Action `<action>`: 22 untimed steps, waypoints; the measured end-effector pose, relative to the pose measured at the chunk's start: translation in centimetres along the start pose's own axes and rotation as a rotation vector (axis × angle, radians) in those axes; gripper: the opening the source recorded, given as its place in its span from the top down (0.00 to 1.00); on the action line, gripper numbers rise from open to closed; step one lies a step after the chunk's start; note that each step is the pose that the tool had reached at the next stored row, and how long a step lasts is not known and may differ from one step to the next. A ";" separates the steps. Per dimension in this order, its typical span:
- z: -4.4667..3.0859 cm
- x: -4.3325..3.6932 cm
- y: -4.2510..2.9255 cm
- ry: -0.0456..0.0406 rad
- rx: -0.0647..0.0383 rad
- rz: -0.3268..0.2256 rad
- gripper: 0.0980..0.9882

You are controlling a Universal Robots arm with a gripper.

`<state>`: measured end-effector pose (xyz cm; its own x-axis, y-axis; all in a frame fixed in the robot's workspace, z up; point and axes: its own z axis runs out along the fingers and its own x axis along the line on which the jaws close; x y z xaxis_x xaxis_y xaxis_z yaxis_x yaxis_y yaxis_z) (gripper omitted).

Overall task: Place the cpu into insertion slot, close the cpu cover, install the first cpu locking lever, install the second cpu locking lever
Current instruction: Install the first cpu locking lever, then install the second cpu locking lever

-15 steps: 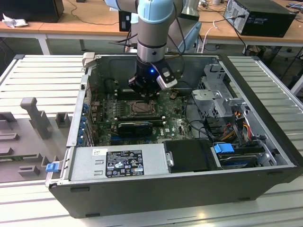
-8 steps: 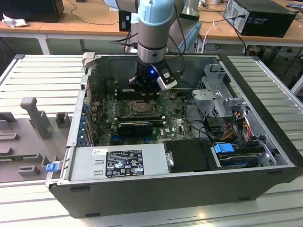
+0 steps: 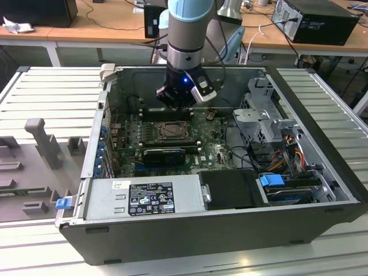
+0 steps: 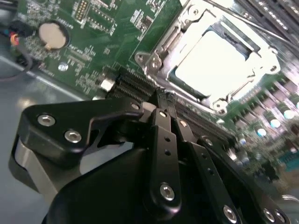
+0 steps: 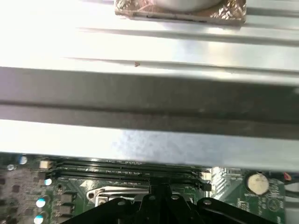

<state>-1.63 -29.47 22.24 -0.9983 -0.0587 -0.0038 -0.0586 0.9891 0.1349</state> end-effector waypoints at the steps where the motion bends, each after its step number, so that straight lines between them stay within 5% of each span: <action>1: -0.02 0.00 0.00 -0.0001 0.000 0.000 0.99; 17: -0.18 0.06 -1.17 0.0000 0.000 0.000 0.99; 22: -0.73 0.06 -1.18 0.0000 0.000 0.000 0.99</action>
<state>-1.62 -30.74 22.80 -0.9983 -0.0587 -0.0038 -0.0586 0.9891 0.1348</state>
